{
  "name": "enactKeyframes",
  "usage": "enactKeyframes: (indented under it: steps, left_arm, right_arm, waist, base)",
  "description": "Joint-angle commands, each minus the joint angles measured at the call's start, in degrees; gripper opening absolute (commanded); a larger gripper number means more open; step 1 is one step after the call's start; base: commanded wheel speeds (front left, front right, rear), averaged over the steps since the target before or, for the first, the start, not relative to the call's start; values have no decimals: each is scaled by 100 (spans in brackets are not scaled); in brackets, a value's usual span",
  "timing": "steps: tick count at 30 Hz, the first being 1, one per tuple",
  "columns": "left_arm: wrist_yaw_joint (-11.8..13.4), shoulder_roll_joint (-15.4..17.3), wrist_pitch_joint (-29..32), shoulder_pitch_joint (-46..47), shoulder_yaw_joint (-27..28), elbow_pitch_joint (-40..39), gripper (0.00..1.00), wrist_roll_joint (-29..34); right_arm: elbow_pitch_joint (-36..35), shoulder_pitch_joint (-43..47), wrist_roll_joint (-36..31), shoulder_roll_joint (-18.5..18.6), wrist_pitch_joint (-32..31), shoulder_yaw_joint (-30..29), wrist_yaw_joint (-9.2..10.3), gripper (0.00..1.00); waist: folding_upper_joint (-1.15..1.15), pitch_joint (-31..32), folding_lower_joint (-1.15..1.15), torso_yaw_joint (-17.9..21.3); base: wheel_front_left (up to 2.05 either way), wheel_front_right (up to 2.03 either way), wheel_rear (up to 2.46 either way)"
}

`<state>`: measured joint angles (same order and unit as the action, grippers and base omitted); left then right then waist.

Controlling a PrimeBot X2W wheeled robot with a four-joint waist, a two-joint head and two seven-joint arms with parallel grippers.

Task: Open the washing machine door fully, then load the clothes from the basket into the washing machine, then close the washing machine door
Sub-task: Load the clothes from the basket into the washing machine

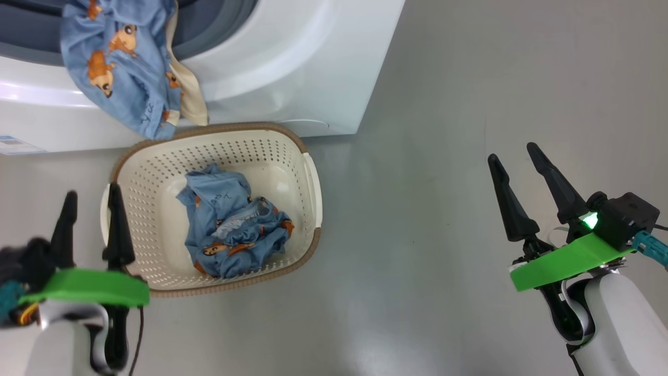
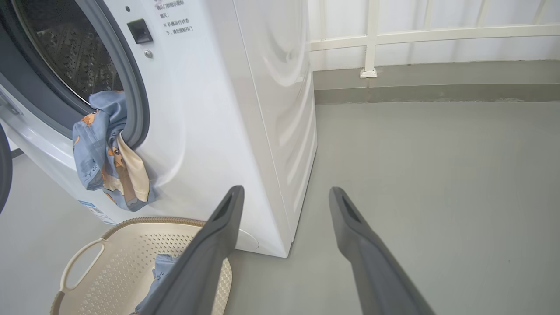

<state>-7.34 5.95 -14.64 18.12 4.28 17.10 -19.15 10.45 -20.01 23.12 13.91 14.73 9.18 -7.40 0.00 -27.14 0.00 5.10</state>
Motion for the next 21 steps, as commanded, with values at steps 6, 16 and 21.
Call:
enactKeyframes:
  steps: [6,16,21]
  left_arm:
    - [-14,374,-36,744,-158,648,100,-149]
    - [-14,493,-36,1897,-586,1828,100,-286]
    - [-14,621,-36,2361,-760,2362,100,-358]
  right_arm:
    - [-174,-134,-55,-52,27,144,-9,100]
    - [-208,-345,-69,-126,27,189,-9,100]
    - [-214,-422,-72,-173,27,253,-9,100]
  waist:
    - [0,-265,0,123]
    - [0,-593,0,307]
    - [0,-715,0,427]
  base:
    - [0,0,0]
    - [0,0,0]
    - [0,0,0]
